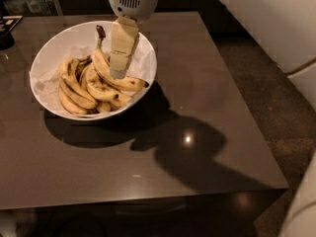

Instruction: Pick banana from white bowl

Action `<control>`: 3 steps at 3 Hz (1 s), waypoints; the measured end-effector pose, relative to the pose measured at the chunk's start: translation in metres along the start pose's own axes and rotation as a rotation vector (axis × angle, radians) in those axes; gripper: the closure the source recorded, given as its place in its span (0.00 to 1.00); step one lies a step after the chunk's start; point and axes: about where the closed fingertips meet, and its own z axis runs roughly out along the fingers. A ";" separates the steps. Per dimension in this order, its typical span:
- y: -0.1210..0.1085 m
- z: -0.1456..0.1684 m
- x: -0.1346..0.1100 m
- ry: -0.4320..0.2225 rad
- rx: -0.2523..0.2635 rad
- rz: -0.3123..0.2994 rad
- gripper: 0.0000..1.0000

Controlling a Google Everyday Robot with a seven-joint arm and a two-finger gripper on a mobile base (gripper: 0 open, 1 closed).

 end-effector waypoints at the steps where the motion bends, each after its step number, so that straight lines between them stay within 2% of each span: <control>1: -0.002 0.008 -0.010 -0.027 -0.048 -0.014 0.17; 2: -0.006 0.015 -0.018 -0.052 -0.086 -0.017 0.29; 3: -0.010 0.026 -0.026 -0.078 -0.131 -0.021 0.29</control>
Offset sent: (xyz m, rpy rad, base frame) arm -0.0074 -0.0015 -0.0229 -0.0167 0.2238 0.0655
